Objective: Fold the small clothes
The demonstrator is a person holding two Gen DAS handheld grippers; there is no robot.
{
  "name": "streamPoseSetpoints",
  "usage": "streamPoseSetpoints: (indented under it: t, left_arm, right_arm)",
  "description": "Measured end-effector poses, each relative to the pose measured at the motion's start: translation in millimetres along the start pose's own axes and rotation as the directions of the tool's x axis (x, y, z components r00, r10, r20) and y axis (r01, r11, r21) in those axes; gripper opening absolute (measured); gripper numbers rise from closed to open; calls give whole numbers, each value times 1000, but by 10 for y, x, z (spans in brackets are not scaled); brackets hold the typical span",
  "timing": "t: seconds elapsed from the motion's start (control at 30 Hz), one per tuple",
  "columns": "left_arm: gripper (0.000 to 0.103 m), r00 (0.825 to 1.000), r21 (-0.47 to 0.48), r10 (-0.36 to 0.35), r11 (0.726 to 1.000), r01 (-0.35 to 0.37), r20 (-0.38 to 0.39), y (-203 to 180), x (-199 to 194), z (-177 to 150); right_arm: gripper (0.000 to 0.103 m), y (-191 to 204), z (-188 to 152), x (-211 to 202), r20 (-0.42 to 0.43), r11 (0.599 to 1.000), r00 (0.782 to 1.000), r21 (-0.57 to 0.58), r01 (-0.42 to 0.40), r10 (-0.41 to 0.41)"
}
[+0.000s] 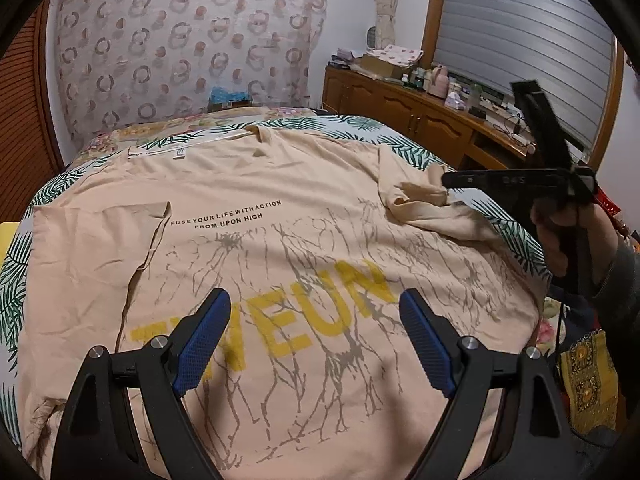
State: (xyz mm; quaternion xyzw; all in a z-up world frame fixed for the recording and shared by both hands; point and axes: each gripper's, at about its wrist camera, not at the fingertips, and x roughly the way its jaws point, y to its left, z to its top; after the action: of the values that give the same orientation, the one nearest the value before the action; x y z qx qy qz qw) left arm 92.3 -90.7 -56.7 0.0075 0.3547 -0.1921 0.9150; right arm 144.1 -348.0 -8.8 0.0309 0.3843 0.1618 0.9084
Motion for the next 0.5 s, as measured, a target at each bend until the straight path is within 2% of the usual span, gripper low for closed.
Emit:
streamPoseSetpoints:
  t: [0.2, 0.27, 0.3, 0.37, 0.5]
  left_arm:
    - [87, 1000, -12, 4, 1000, -4, 1, 6, -7, -19]
    - [87, 1000, -15, 5, 1000, -5, 1, 21, -9, -31]
    - [87, 1000, -18, 6, 1000, -6, 1, 47, -6, -28]
    - [87, 1000, -25, 6, 1000, -6, 2, 65, -9, -38]
    - [87, 1000, -35, 8, 999, -8, 2, 95, -7, -42]
  right_arm:
    - [38, -129, 119, 189, -39, 998, 999, 59, -20, 22]
    - [23, -147, 147, 241, -35, 998, 999, 58, -26, 28]
    - [11, -131, 169, 259, -41, 998, 998, 51, -37, 39]
    - [7, -112, 184, 302, -31, 998, 998, 33, -47, 48]
    - [6, 65, 256, 231, 15, 996, 997, -42, -81, 81]
